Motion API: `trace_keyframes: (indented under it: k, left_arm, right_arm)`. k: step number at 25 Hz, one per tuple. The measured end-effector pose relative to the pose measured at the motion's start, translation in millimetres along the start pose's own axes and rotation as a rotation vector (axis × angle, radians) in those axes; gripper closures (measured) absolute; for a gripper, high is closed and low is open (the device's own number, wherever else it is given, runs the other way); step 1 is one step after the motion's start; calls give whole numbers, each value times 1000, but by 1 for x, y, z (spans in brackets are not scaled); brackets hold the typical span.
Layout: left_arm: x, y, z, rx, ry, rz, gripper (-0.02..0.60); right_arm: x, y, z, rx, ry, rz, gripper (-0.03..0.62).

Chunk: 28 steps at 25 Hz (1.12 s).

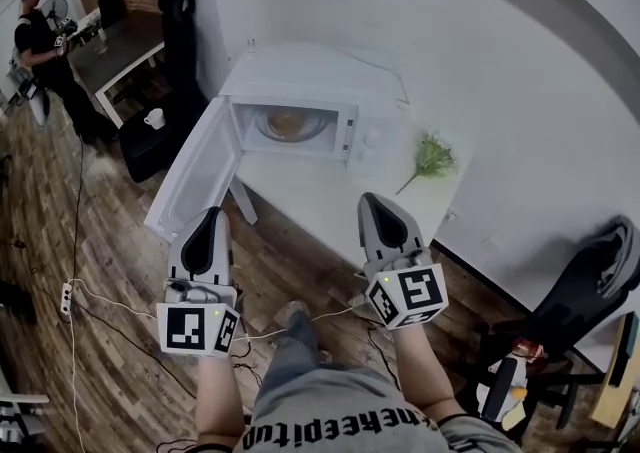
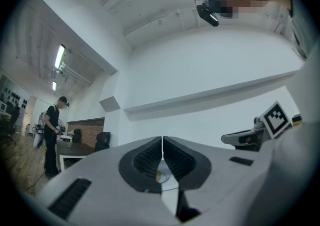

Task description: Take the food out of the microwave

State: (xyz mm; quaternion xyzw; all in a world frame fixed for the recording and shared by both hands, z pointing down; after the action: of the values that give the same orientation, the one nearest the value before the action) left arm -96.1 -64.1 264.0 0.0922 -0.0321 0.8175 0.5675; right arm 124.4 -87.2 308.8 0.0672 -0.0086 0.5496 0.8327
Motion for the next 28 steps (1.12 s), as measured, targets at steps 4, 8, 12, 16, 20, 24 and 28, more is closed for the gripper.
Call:
trace_keyframes:
  k: [4, 8, 12, 16, 20, 24, 28]
  left_arm:
    - [-33, 13, 6, 9, -2, 5, 571]
    - [-67, 28, 10, 10, -5, 13, 571]
    - [-96, 43, 15, 10, -5, 18, 571]
    - [-118, 54, 22, 16, -3, 32, 571]
    - [-131, 64, 31, 22, 4, 43, 571]
    - [-137, 74, 41, 34, 17, 49, 571]
    - [-141, 82, 51, 44, 35, 56, 571]
  right_arm:
    - [-33, -9, 6, 3, 7, -5, 588]
    - [-68, -15, 10, 4, 11, -16, 588]
    - [-105, -17, 18, -7, 21, -29, 588]
    - [-136, -14, 30, -14, 31, -57, 588]
    - [-163, -5, 50, -33, 48, -95, 588]
    - [-188, 6, 76, -45, 87, -129, 585]
    - [-210, 14, 102, -70, 123, -145, 550]
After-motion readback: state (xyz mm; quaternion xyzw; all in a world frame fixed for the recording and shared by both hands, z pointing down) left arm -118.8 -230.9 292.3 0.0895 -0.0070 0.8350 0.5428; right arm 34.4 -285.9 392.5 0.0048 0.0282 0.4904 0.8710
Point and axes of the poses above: the fingertips, and each gripper's own axes: x backward along the fingers, y to its left, z out of its underside, the point moved 1 cm from there along x, backward along the fingers, and after that the axes turned 7 degrees about x, right-handed, at the moved point
